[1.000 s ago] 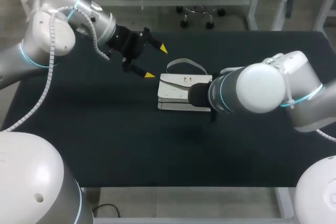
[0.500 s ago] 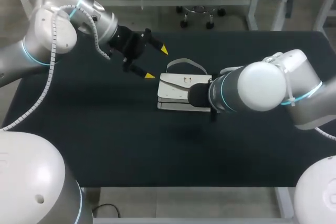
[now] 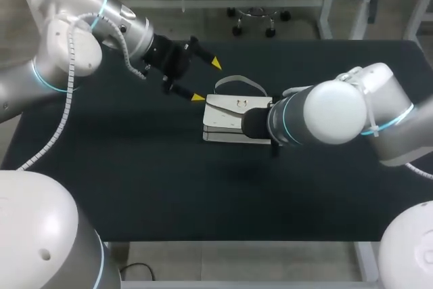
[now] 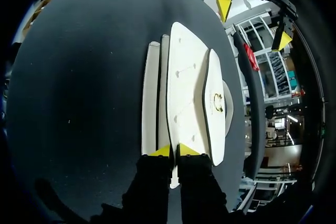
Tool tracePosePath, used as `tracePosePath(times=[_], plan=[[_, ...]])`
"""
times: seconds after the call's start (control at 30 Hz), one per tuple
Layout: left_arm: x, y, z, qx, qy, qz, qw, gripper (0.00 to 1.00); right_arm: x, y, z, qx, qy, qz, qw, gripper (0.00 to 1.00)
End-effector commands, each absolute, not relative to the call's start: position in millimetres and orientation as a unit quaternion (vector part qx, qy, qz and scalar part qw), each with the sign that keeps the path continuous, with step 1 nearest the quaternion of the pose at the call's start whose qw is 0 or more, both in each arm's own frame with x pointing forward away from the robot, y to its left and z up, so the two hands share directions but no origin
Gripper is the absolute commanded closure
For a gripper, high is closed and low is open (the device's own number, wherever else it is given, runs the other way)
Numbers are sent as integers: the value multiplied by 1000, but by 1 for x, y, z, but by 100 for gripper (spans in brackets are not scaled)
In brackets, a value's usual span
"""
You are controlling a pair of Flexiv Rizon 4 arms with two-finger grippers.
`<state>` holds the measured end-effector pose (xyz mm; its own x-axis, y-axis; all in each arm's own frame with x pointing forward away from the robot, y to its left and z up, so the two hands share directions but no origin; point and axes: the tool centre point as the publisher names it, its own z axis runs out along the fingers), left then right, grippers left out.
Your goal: Pick up the bag, open it, inspect its contents, close it, and place it on the opposite side
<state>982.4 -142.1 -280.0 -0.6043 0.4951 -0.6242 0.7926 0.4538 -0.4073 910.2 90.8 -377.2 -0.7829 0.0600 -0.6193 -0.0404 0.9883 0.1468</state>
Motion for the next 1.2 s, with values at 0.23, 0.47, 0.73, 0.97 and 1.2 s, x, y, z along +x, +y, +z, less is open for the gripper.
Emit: tracePosePath(times=[0.23, 0.47, 0.73, 0.97, 1.2], plan=[[956, -151, -287, 380, 817, -346, 262, 0, 908, 90, -383, 19, 859, 78, 506, 100], [945, -157, -300, 385, 803, -359, 279, 27, 908, 90, -383, 19, 859, 78, 506, 100], [954, -164, -323, 407, 793, -365, 269, 39, 908, 90, -383, 19, 859, 78, 506, 100], [955, -170, -336, 418, 793, -358, 261, 46, 908, 90, -383, 19, 859, 78, 506, 100], [959, -171, -339, 415, 794, -359, 263, 53, 908, 90, -383, 19, 859, 78, 506, 100]])
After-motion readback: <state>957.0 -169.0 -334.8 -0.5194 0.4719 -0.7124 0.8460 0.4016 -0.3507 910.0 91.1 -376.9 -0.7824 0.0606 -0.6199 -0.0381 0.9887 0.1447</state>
